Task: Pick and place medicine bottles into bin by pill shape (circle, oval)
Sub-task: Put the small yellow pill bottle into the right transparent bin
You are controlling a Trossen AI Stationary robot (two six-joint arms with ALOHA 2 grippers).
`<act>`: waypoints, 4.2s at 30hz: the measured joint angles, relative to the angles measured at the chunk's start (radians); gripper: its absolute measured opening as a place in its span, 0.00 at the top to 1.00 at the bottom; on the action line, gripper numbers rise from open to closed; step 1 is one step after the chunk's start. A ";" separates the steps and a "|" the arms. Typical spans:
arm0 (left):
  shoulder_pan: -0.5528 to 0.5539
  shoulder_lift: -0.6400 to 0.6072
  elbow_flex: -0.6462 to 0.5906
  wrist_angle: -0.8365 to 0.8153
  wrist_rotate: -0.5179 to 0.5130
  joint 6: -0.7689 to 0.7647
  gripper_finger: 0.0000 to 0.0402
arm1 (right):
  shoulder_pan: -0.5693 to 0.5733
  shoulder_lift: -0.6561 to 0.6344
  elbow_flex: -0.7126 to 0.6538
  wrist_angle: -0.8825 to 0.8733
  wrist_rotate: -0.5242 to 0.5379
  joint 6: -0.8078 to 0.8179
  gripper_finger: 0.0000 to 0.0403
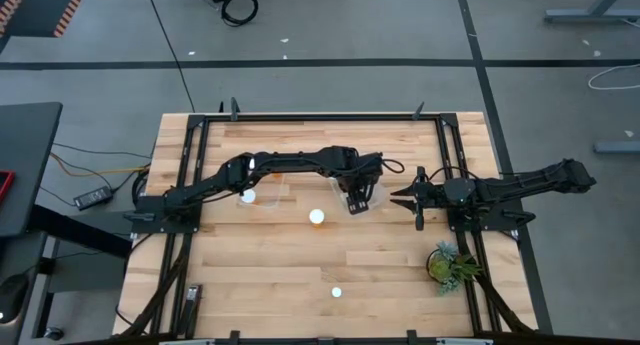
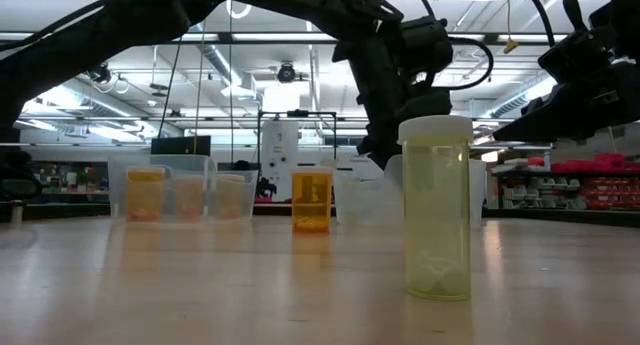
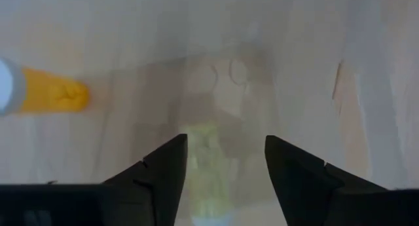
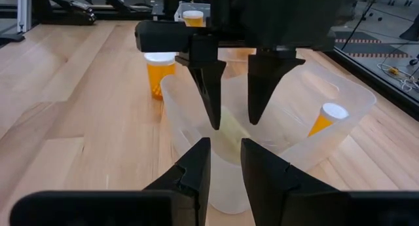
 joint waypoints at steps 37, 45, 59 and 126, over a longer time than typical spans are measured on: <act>0.014 0.035 0.000 -0.058 -0.020 0.029 0.60 | 0.000 0.000 0.000 0.000 0.000 0.000 0.77; 0.011 0.071 0.002 -0.062 -0.030 0.034 0.62 | 0.000 0.000 0.000 0.000 0.000 0.000 0.77; 0.009 0.068 0.007 -0.053 -0.054 0.034 0.76 | 0.000 0.002 0.000 0.000 0.000 0.000 0.77; -0.149 -0.250 0.007 -0.023 -0.029 0.686 0.73 | 0.001 0.002 -0.001 0.155 0.052 0.170 0.77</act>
